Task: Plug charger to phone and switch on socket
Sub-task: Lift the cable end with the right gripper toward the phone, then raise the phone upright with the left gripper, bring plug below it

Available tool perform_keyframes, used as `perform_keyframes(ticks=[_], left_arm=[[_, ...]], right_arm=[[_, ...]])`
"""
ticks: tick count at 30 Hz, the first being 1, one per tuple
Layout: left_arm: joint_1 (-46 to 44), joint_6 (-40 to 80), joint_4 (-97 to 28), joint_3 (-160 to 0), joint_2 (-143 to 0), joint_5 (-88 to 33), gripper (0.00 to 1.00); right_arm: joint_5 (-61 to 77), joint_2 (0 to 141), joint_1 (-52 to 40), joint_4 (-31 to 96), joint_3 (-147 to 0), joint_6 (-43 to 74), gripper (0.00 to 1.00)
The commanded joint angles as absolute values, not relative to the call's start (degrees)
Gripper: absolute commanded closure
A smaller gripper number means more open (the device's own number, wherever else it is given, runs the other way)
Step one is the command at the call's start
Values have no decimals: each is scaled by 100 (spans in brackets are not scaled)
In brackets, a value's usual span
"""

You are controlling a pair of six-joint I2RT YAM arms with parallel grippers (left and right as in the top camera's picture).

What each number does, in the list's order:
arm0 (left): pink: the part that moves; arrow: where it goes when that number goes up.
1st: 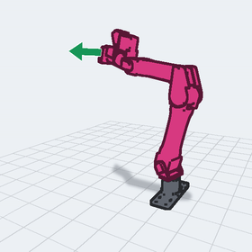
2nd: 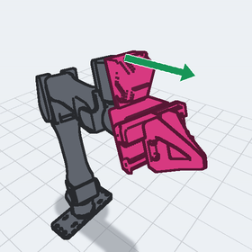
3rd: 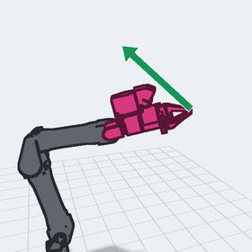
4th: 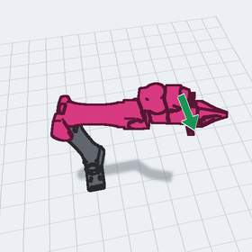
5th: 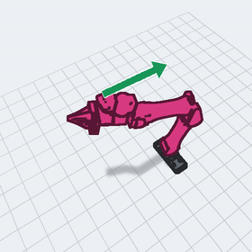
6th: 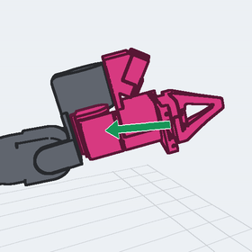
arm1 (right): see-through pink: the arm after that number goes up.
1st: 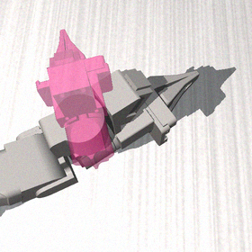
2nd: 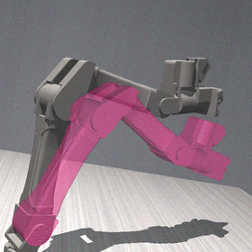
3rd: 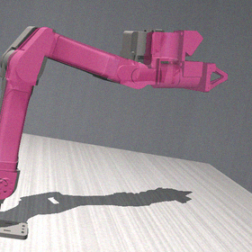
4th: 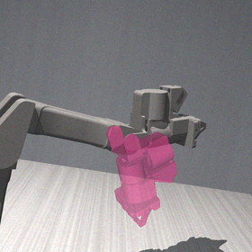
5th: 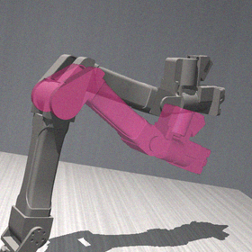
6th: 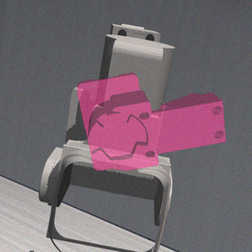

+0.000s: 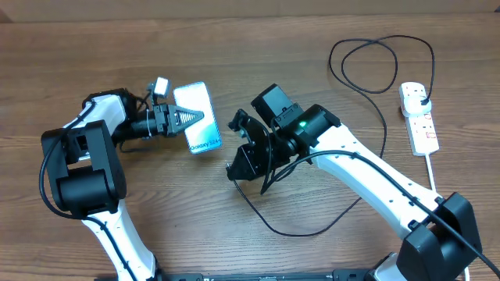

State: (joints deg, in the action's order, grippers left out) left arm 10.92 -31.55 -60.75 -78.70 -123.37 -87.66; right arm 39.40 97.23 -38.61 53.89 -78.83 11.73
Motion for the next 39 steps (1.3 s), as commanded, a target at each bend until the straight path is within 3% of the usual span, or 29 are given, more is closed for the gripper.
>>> perform_keyframes(ticks=[1,6,14,26,39], left_arm=[[1050,-1269,-5253,-7891,-12138,-9050,96],[904,-49,-4202,-7891,-12138,-8989,95],[460,1671,-4034,-7889,-12138,-8195,95],[270,2491,-2252,-7889,-12138,-8208,96],[261,2099,-2204,-7889,-12138,-9065,96]], right_arm=[[3752,9526,-3889,5122,-7714,1531,96],[3205,9548,-3997,5037,-7688,1787,96],[2928,9559,-4268,4545,-7688,2174,96],[2235,9835,-4377,4512,-7688,2696,96],[2746,9915,-4383,3627,-7686,2571,96]])
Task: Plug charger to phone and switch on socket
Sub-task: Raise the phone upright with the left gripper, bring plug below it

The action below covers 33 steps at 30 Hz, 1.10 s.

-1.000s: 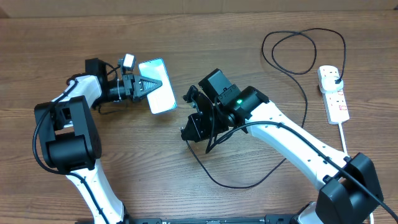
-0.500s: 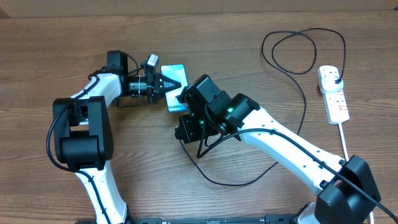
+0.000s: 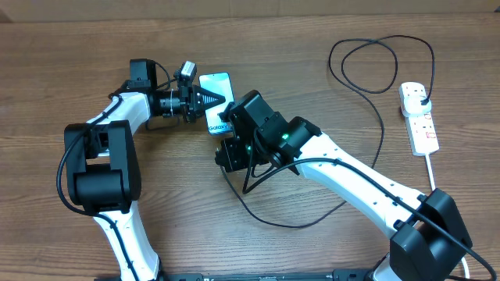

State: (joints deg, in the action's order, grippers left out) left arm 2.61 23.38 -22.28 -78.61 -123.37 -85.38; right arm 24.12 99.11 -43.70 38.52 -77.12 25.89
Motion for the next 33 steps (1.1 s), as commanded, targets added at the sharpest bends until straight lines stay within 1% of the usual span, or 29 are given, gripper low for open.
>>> perform_keyframes(ticks=[1,5,7,8,14,18,22,26,33], left_arm=[[263,2104,-2202,-7889,-12138,-9065,96],[270,2464,-2204,-7891,-12138,-9063,96],[270,2681,-2224,-7891,-12132,-9063,96],[270,2856,-2222,-7891,-12114,-9061,96],[270,3050,-2161,-7896,-11710,-9052,96],[272,3218,-2069,-8040,-11380,-9050,96],[287,4230,-1514,-8287,-11194,-8923,96],[290,5186,-642,-8390,-11061,-8807,96],[287,5730,-416,-8390,-11050,-8836,96]], right_arm=[[2834,9915,-4364,3546,-7686,2571,96],[3479,9915,-4143,3197,-7686,2574,96],[4106,9915,-3942,3048,-7686,2571,96],[4687,9915,-3774,2995,-7686,2561,96],[5813,9913,-3256,3028,-7686,2504,96],[6121,9913,-3155,3024,-7686,2377,96],[6217,9913,-3044,2869,-7686,2359,96],[6928,9913,-2871,2191,-7686,2467,96],[6932,9913,-2604,2040,-7688,2576,96]])
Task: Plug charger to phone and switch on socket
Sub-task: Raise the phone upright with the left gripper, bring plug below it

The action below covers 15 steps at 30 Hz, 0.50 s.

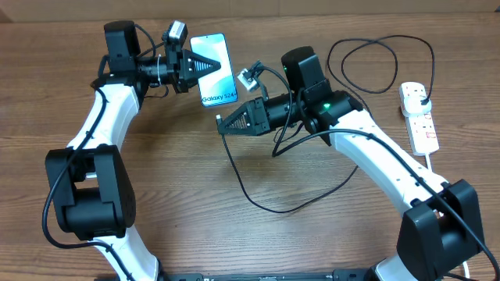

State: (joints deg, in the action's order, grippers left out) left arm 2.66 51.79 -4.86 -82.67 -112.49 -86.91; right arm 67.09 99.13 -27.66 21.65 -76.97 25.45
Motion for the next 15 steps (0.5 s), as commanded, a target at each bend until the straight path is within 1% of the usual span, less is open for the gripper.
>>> perform_keyframes(ticks=[1,6,11,15], left_arm=[[287,5800,-390,-8390,-11050,-8833,96],[296,6020,-366,-8390,-11050,-8807,96],[296,6287,-224,-8390,-11050,-8788,96],[263,6825,215,-8390,-11050,-8663,96]], right_arm=[[6934,9913,-2519,1964,-7688,2578,96],[6934,9913,-2215,1833,-7688,2727,96],[6912,9913,-2235,1850,-7688,2727,96],[6886,9913,-2355,1852,-7688,2724,96]])
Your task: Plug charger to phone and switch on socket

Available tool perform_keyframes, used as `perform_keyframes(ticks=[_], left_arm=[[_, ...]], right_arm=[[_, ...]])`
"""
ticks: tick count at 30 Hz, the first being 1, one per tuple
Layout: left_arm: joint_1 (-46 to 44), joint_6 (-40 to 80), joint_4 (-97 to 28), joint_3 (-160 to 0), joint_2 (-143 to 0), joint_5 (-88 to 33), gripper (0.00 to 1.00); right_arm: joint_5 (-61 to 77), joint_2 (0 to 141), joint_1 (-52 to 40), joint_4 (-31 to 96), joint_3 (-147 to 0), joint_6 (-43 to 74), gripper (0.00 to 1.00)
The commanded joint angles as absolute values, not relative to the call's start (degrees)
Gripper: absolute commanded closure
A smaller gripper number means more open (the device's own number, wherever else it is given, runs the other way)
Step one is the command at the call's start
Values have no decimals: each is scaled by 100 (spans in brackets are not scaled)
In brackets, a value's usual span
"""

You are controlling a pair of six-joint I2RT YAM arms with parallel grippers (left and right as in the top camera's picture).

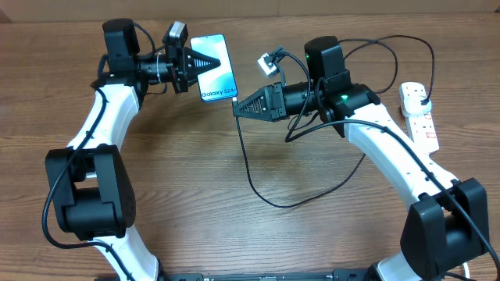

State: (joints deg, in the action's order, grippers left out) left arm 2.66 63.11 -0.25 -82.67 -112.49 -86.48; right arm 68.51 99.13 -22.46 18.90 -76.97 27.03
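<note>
The phone (215, 69), a blue-screened slab marked "Galaxy", is held off the table near the back, tilted, with my left gripper (205, 62) shut on its left edge. My right gripper (239, 108) comes in from the right, shut on the plug end of the black charger cable (248, 160). Its fingertips sit just below and right of the phone's lower end. The cable hangs from there, loops over the table and runs to the white socket strip (419, 119) at the right edge. Whether the plug touches the phone cannot be told.
The wooden table (172, 203) carries the loose cable loops at the back right (379, 66) and centre. The socket strip has a plug in its upper outlet (420, 97). Both arm bases stand at the near edge.
My right gripper with the cable end has moved up and to the right, from below the phone to right beside its lower end. The phone has shifted slightly upward in my left gripper.
At first my left gripper held the phone low at the left and my right gripper held the cable end near the table's middle. Then both stood close together, centre-left. Later the phone was lifted toward the back, and the cable end now sits by its lower end.
</note>
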Motion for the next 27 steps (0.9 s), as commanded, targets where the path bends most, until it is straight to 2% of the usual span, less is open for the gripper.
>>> perform_keyframes(ticks=[1,10,22,27], left_arm=[[242,6934,331,-8390,-11050,-8654,96],[38,8095,1859,-8390,-11050,-8646,96],[-21,8082,2921,-8390,-11050,-8855,96],[-21,7907,2943,-8390,-11050,-8899,96]], right_arm=[[6812,9915,-2383,1863,-7688,2724,96],[6563,9915,-2405,1774,-7688,2858,96],[6565,9915,-2403,1717,-7688,2877,96],[6563,9915,-2403,1527,-7688,2877,96]])
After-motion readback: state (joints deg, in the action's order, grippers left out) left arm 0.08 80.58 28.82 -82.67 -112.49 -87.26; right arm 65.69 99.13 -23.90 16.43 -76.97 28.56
